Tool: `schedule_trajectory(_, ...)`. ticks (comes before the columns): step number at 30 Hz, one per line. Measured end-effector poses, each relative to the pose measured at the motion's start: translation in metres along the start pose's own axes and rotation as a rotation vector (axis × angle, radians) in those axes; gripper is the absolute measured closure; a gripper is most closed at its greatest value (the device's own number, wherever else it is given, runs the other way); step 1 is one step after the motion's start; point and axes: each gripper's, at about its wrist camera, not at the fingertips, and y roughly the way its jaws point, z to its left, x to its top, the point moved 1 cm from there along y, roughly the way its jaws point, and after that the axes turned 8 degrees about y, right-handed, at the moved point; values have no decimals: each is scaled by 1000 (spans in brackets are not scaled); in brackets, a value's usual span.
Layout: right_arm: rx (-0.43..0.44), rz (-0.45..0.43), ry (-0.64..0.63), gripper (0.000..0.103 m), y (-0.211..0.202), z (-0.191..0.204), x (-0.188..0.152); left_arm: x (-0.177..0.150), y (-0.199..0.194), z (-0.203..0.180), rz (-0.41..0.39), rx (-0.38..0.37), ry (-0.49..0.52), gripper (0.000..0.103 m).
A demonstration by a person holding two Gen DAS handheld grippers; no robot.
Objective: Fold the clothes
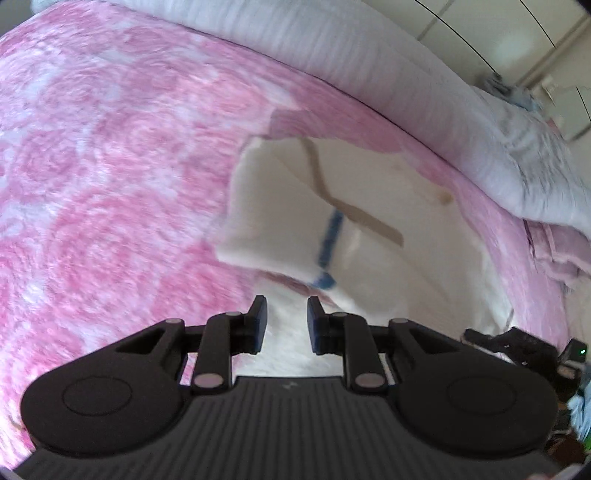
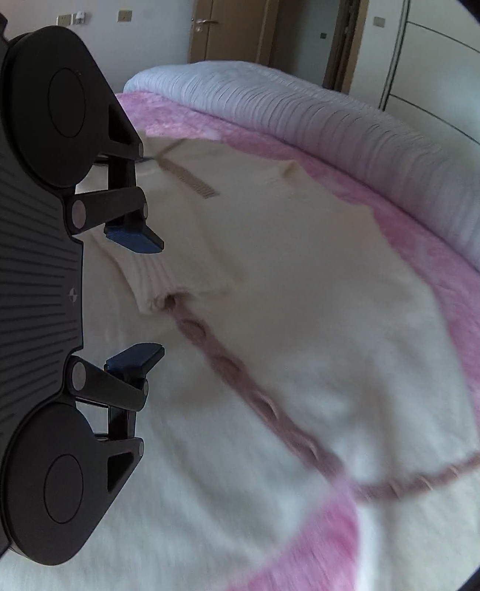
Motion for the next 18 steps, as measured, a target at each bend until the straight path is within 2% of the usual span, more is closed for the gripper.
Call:
schedule_trajectory(1, 7, -2, -19, 46, 7, 4, -2, 1, 2, 3, -1, 2, -8, 85)
schedule_trajectory(2, 10, -2, -39, 54, 15, 9, -4, 2, 3, 7, -1, 5, -16, 85)
schedule_trajectory(3, -4, 2, -69, 75, 21, 13, -4, 3, 6, 10, 0, 8, -19, 85)
schedule_trajectory(4, -25, 1, -100, 88, 23, 18, -2, 6, 8, 12, 0, 8, -19, 86)
schedule_trajectory(5, -36, -6, -132, 93, 24, 23, 1, 10, 10, 13, -2, 6, -17, 86)
schedule_trajectory(9, 111, -190, -301, 96, -21, 60, 18, 26, 13, 8, -31, -21, 30, 88)
schedule_trajectory(11, 136, -291, -368, 96, -44, 73, 29, 35, 21, 1, -36, -31, 57, 89)
schedule_trajectory(13, 98, -326, -386, 97, -50, 73, 43, 42, 33, -8, -34, -47, 81, 89)
schedule_trajectory(16, -7, -331, -348, 101, -42, 53, 61, 49, 57, -23, -13, -54, 138, 89)
schedule_trajectory(18, -41, -327, -329, 102, -41, 39, 68, 50, 72, -32, 7, -47, 183, 89)
